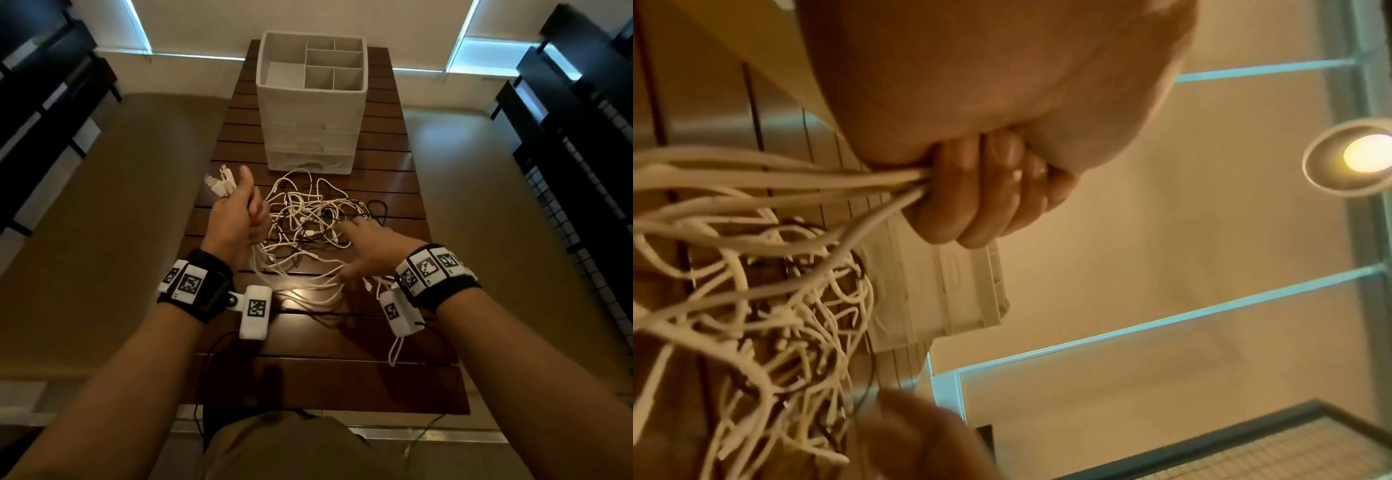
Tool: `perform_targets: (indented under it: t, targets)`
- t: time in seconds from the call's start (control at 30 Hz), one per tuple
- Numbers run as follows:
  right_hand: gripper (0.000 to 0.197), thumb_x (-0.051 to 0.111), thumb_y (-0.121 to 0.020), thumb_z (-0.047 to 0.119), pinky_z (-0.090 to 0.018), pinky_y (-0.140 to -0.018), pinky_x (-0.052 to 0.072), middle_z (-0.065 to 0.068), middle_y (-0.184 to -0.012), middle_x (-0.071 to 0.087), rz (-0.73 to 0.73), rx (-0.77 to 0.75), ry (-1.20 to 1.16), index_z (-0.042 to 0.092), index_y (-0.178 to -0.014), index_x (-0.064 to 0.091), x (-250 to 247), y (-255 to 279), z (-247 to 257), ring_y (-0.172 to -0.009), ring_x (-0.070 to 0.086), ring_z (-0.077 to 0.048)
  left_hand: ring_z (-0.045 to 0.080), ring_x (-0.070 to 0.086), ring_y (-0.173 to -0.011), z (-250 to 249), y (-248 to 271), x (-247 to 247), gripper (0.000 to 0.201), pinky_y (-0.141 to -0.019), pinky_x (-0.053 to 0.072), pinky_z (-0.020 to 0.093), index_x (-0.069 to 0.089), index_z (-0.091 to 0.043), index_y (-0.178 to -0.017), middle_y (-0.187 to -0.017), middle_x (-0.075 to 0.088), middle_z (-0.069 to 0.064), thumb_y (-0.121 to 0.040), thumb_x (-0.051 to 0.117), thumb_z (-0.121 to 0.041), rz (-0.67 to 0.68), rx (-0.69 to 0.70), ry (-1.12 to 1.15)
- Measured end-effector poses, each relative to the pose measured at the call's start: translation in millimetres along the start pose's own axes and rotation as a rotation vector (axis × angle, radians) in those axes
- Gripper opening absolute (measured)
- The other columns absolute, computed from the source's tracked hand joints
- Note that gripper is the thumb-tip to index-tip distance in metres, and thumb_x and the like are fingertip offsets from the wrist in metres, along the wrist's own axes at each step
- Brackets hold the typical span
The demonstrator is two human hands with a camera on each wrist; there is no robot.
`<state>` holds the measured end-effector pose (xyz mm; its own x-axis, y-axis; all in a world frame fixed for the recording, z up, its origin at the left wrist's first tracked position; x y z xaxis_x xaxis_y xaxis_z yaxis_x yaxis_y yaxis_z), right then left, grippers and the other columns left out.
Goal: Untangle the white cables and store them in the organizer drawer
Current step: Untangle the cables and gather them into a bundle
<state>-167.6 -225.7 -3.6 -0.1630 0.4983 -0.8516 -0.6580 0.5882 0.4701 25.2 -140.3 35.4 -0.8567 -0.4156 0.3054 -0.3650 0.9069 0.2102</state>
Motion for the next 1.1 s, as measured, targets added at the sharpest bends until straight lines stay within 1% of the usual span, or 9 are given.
perform_targets:
  t: [0.13,0.2,0.3,0.47,0.6,0.73,0.87,1.0,1.1]
  targets:
    - [0.095,0.086,-0.08,0.044,-0.038,-0.115,0.04,-0.007,-0.156,0.043,-0.156,-0.301,-0.282,0.021,-0.157,0.036,-20.4,8.8,84.5,-0.14,0.042,-0.021,0.009,0.019,-0.034,-4.7,1.9,28.6,0.069,-0.034,0.016,0.019,0.035,-0.019,-0.053,-0.045,0.023,-0.004,-0.11,0.028,-0.058,0.176,0.011,0.239]
    - [0.06,0.081,-0.086,0.029,-0.034,-0.101,0.048,-0.011,-0.133,0.062,-0.232,-0.355,-0.375,0.012,-0.137,0.056,-14.5,2.3,108.1,-0.119,0.059,-0.024,0.008,0.019,-0.031,-8.9,7.4,42.2,0.071,-0.034,0.017,0.018,0.036,-0.018,-0.051,-0.043,0.022,-0.004,-0.11,0.026,-0.057,0.277,0.014,0.343]
    - [0.014,0.062,-0.096,0.017,-0.043,-0.078,0.056,-0.011,-0.088,0.075,-0.286,-0.343,-0.492,0.006,-0.099,0.069,3.8,-13.0,107.9,-0.08,0.07,-0.027,0.009,0.018,-0.033,-19.0,10.8,39.8,0.072,-0.034,0.018,0.018,0.034,-0.018,-0.051,-0.044,0.021,-0.004,-0.111,0.025,-0.056,0.321,0.039,0.385]
    - [0.039,0.052,-0.105,0.048,-0.04,-0.067,0.051,0.009,-0.065,0.055,-0.341,-0.209,-0.351,0.03,-0.072,0.056,36.7,-17.6,57.4,-0.066,0.055,-0.018,0.009,0.012,-0.036,-32.1,3.9,3.8,0.069,-0.038,0.008,0.022,0.033,-0.021,-0.05,-0.045,0.018,-0.005,-0.112,0.028,-0.053,0.243,0.037,0.346]
    - [0.061,0.044,-0.104,0.063,-0.04,-0.063,0.048,-0.003,-0.064,0.059,-0.251,-0.141,-0.209,0.015,-0.071,0.064,64.2,-19.2,46.1,-0.059,0.053,-0.021,0.01,0.012,-0.036,-9.4,2.8,-3.4,0.066,-0.035,0.012,0.019,0.028,-0.022,-0.051,-0.045,0.016,-0.005,-0.111,0.035,-0.049,0.09,-0.05,0.274]
    - [0.068,0.052,-0.102,0.06,-0.031,-0.051,0.036,-0.009,-0.059,0.057,-0.191,-0.151,-0.398,0.002,-0.068,0.061,77.5,-16.3,53.9,-0.047,0.045,-0.014,0.01,0.01,-0.037,-1.1,0.9,-1.1,0.067,-0.034,0.013,0.018,0.027,-0.024,-0.05,-0.045,0.015,-0.006,-0.111,0.035,-0.05,0.019,-0.092,0.29]
    - [0.065,0.057,-0.096,0.067,-0.024,-0.048,0.03,0.003,-0.052,0.047,-0.161,-0.14,-0.368,0.016,-0.056,0.047,79.2,-14.7,60.6,-0.044,0.043,-0.008,0.01,0.012,-0.037,2.2,-1.2,-7.7,0.064,-0.036,0.012,0.018,0.028,-0.023,-0.054,-0.047,0.016,-0.006,-0.111,0.038,-0.049,0.048,-0.127,0.254]
    - [0.05,0.057,-0.085,0.082,-0.029,-0.068,0.048,0.01,-0.083,0.063,-0.063,-0.205,-0.404,0.031,-0.086,0.059,65.5,-20.5,60.8,-0.075,0.06,-0.006,0.01,0.014,-0.038,9.4,-1.4,-24.4,0.06,-0.042,0.007,0.021,0.027,-0.022,-0.057,-0.048,0.017,-0.005,-0.11,0.042,-0.048,0.047,-0.159,0.146]
    - [0.053,0.051,-0.095,0.072,-0.028,-0.072,0.051,0.003,-0.098,0.066,-0.238,-0.156,-0.571,0.022,-0.108,0.062,19.1,-30.2,40.9,-0.087,0.064,-0.014,0.011,0.014,-0.039,15.0,0.4,-36.8,0.06,-0.043,0.008,0.022,0.028,-0.022,-0.058,-0.048,0.018,-0.005,-0.11,0.042,-0.048,0.017,-0.169,0.107]
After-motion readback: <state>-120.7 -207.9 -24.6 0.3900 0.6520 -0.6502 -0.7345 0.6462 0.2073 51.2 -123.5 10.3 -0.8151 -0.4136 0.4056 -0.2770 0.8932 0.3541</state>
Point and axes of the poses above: each hand's wrist, its own y-axis away from the middle knuckle, its own x-axis out of the palm, z = x × y, the point moved 9 cm from there along -y, towards the middle knuckle
